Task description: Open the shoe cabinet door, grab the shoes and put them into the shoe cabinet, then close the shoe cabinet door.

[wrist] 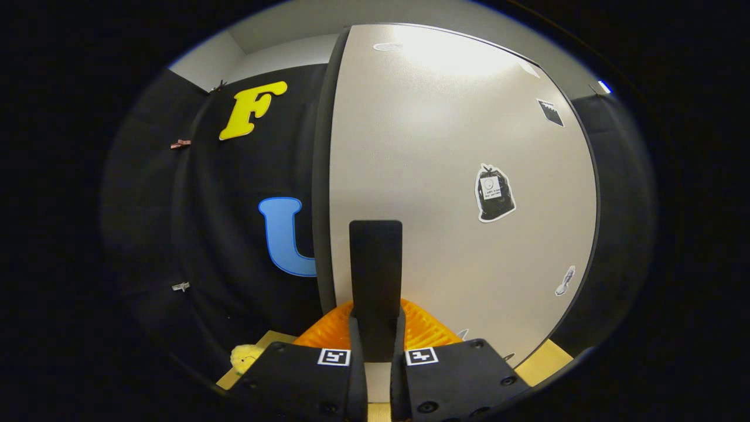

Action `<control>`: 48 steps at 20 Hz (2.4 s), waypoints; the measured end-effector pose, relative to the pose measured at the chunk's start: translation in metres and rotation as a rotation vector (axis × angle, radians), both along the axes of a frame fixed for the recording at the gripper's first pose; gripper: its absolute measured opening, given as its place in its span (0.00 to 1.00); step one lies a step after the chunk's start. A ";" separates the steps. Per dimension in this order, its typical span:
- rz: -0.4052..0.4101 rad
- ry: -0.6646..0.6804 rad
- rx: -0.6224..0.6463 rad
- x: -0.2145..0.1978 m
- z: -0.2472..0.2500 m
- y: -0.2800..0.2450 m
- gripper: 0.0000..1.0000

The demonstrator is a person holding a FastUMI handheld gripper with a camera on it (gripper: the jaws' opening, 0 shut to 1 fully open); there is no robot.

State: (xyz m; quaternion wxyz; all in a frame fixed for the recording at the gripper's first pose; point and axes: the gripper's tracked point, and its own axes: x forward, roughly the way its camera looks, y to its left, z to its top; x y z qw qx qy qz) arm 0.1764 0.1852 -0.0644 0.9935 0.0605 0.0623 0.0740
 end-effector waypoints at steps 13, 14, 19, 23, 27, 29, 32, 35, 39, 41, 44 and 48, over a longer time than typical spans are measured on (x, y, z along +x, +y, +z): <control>0.045 -0.025 0.036 -0.107 0.011 -0.058 0.19; 0.049 -0.025 0.035 -0.113 0.011 -0.064 0.19; 0.061 -0.024 0.040 -0.142 0.010 -0.097 0.18; 0.075 -0.017 0.052 -0.157 0.008 -0.123 0.18; 0.069 -0.013 0.049 -0.170 0.006 -0.148 0.18; 0.059 -0.011 0.052 -0.175 0.005 -0.162 0.18; 0.037 -0.006 0.052 -0.181 0.003 -0.188 0.18; 0.049 0.009 0.051 -0.188 0.000 -0.214 0.14; 0.028 0.014 0.034 -0.186 -0.002 -0.249 0.14; 0.026 0.014 0.015 -0.186 -0.005 -0.264 0.13; 0.008 0.012 -0.009 -0.183 -0.006 -0.287 0.11; -0.028 0.025 0.039 -0.180 -0.009 -0.318 0.06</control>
